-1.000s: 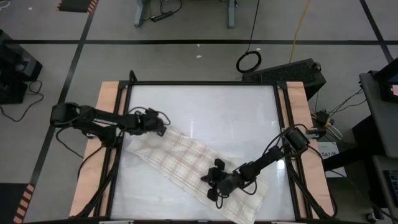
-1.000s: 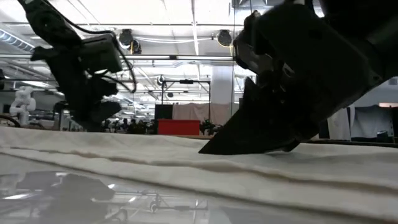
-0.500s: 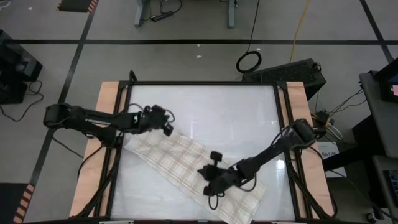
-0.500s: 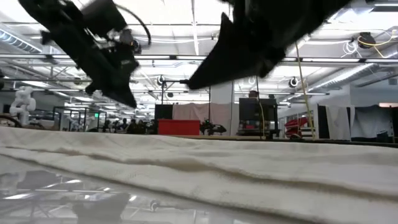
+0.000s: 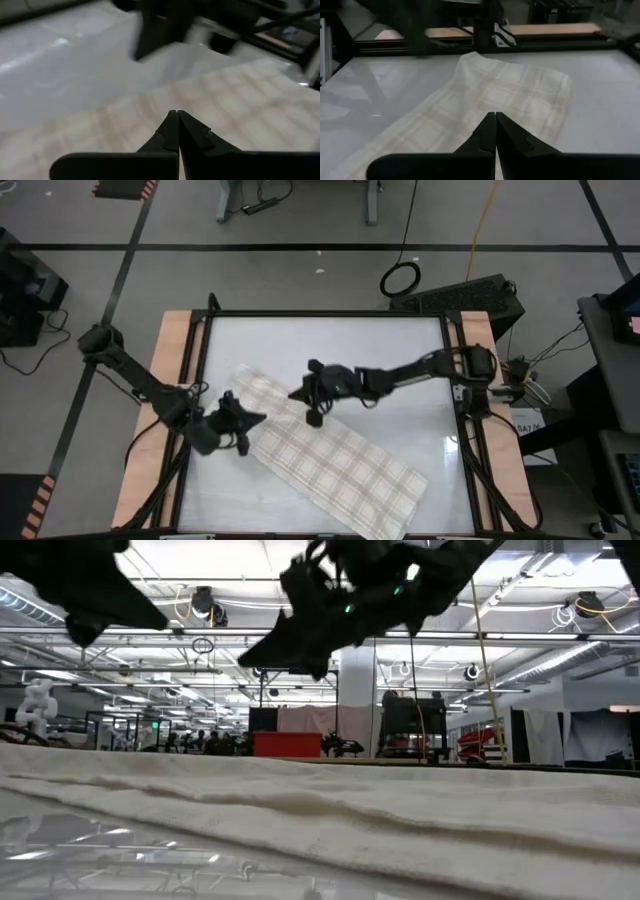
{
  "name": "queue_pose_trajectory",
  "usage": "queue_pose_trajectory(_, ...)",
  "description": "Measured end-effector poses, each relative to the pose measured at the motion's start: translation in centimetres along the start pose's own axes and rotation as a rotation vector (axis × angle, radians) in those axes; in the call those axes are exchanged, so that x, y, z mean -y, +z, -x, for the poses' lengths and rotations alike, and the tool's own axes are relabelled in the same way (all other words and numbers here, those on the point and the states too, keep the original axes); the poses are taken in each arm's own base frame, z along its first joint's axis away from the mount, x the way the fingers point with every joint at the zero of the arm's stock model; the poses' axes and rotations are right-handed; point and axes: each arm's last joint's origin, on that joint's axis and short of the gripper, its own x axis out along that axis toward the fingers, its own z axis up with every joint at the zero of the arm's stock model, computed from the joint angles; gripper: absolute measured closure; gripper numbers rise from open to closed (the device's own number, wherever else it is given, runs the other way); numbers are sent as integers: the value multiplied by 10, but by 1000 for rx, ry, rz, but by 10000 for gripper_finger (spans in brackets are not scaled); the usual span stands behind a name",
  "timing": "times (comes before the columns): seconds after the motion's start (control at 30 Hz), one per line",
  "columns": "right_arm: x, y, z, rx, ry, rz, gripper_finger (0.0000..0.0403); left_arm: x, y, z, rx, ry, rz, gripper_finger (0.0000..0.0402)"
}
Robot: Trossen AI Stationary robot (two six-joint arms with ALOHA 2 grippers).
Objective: Roll towel
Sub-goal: Roll the white-brown patterned towel
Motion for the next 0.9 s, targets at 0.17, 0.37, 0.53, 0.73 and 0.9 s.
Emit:
queue_pose_trajectory(0.17,33,8,-19,-112,109,-39,403,2,-21,7,-121,-9,93,401)
queue_pose_trajectory(0.37,59,24,-48,-252,159,-50,403,2,-41,1,-257,41,94,401)
queue_pose_trajectory(0.53,70,13,-86,-340,223,-81,403,4,-49,-3,-334,38,94,401)
queue_pose_trajectory(0.73,76,9,-119,-447,236,-78,403,3,-60,-6,-461,63,149,401)
queue_pose_trajectory(0.9,86,-2,-128,-560,145,-67,403,-2,-76,-13,-577,166,167,401)
